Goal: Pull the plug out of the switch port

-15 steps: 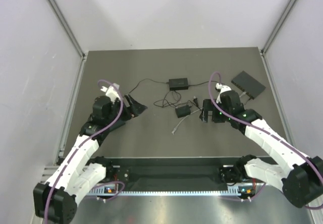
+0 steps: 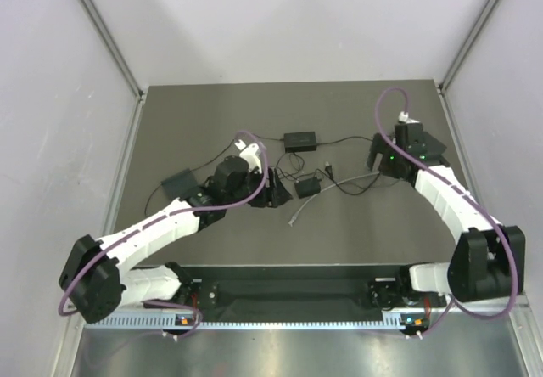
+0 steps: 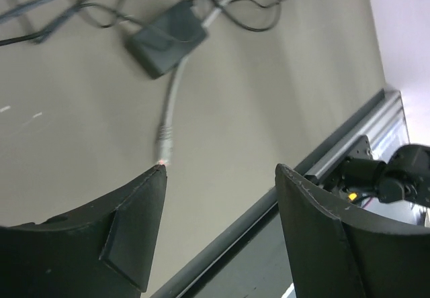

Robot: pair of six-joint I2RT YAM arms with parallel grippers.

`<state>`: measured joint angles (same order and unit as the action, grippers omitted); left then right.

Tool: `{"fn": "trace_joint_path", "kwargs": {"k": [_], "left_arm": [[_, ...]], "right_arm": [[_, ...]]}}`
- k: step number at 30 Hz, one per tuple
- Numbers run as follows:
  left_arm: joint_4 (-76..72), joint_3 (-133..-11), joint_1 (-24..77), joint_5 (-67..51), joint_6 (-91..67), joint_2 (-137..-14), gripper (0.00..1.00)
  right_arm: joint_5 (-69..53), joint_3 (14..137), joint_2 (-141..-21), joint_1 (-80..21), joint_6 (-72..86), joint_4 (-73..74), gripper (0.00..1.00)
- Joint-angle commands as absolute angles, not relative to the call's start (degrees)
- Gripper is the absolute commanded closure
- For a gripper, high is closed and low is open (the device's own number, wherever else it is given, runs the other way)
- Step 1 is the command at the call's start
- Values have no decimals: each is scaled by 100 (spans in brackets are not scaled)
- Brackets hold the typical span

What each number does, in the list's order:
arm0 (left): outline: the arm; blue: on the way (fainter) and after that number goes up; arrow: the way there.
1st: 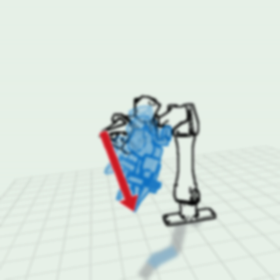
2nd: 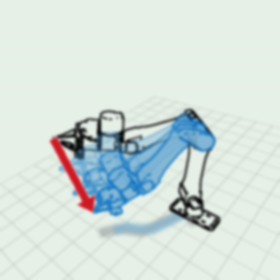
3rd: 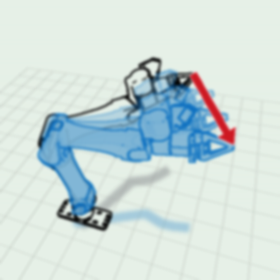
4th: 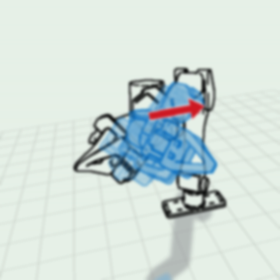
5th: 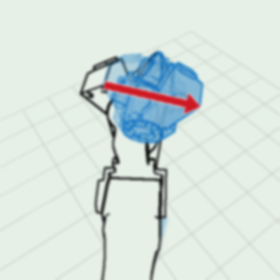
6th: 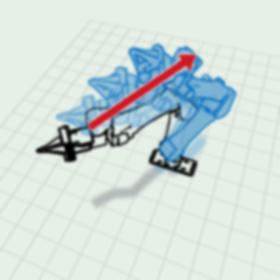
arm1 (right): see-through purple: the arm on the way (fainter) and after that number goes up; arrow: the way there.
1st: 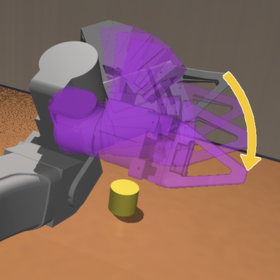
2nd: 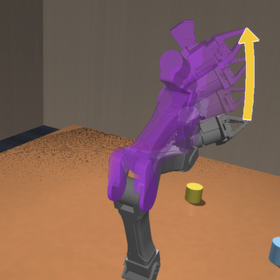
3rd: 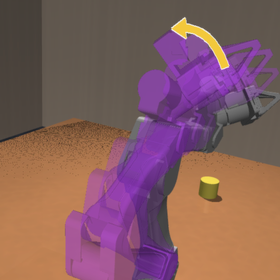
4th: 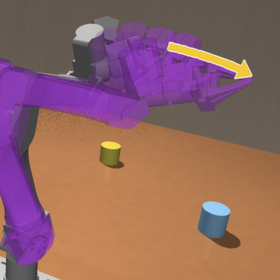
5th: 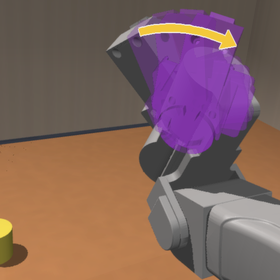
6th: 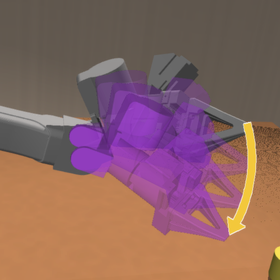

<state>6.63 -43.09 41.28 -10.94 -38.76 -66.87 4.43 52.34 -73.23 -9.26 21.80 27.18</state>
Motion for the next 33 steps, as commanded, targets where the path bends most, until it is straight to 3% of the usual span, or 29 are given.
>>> {"fn": "trace_joint_path", "kwargs": {"k": [1,9,10,11,12,13,24,27,28,33], "left_arm": [[-130,-4632,4438,-896,-3718,-6837,30],[-430,-4790,4641,-1125,-3718,-7339,34],[-448,-4790,4649,-1116,-3709,-7339,34],[-457,-4781,4641,-1090,-3700,-7330,34],[-466,-4781,4641,-1081,-3674,-7321,35],[-466,-4790,4649,-1064,-3656,-7313,35],[-396,-4957,4641,-1055,-3410,-7453,35],[-378,-4975,4649,-1020,-3375,-7471,35],[-378,-4975,4641,-1020,-3358,-7488,35],[-378,-4975,4641,-1002,-3357,-7532,36]], "right_arm": [[764,5493,-7549,-196,2294,2479,5],[773,5546,-8260,544,2601,1890,25],[817,5589,-8340,641,2689,1855,30],[843,5677,-8428,694,2733,1794,46],[870,5704,-8577,738,2794,1741,54],[914,5748,-8656,773,2899,1705,57],[1221,6345,-9949,773,3199,1459,56],[1222,6460,-10151,773,3199,1433,57],[1213,6451,-10169,773,3208,1389,62],[1169,6530,-10309,773,3217,1371,63]]}}
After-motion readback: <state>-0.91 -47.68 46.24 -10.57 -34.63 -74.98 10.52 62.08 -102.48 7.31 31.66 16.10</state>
